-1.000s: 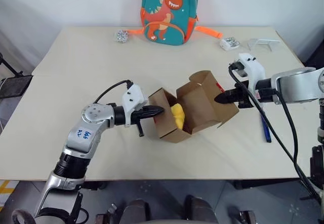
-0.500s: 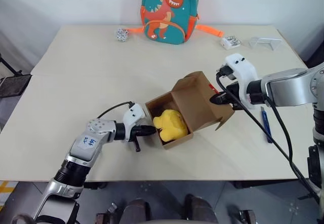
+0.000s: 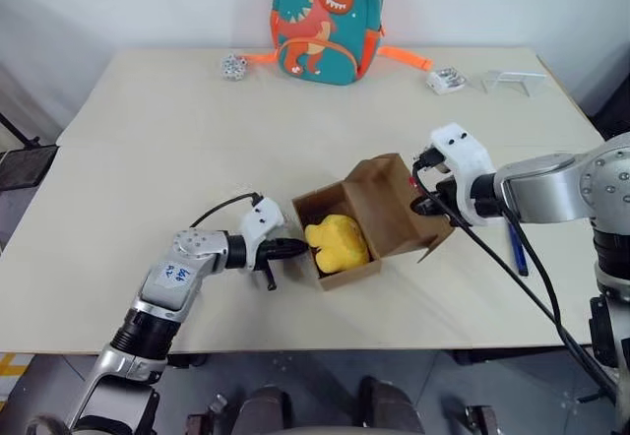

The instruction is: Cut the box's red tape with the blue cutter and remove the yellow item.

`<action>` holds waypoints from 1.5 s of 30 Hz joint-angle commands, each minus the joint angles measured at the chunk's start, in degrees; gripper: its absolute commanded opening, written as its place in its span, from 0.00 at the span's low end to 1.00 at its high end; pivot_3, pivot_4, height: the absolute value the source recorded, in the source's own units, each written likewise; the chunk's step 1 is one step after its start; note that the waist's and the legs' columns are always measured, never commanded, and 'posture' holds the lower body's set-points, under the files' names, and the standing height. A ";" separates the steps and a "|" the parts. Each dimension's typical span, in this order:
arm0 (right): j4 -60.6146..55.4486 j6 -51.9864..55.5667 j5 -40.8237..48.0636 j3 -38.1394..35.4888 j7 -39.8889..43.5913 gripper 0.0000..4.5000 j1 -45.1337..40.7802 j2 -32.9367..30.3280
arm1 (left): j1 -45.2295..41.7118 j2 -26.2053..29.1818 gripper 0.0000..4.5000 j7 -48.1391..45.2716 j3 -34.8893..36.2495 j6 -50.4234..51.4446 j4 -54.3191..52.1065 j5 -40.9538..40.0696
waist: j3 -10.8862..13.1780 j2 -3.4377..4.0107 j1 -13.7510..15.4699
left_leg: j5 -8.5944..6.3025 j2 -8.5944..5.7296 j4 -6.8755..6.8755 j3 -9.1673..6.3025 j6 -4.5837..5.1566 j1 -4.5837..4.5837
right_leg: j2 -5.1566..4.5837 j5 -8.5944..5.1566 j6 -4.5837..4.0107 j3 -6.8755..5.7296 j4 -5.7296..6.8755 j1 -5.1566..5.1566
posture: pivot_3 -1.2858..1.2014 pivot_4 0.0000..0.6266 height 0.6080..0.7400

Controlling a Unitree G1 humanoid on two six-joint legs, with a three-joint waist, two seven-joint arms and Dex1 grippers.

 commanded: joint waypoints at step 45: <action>-9.85 -62.02 -25.93 -26.21 66.39 1.00 32.47 2.30 | 9.34 21.49 0.59 -22.49 23.95 -23.99 10.88 -9.87 | 0.10 -0.10 -0.88 | 0.00 0.02 -0.10 0.36 -0.01 0.17 | 0.00 0.01 0.03 0.17 0.00 -0.07 | 0.52 0.24 1.00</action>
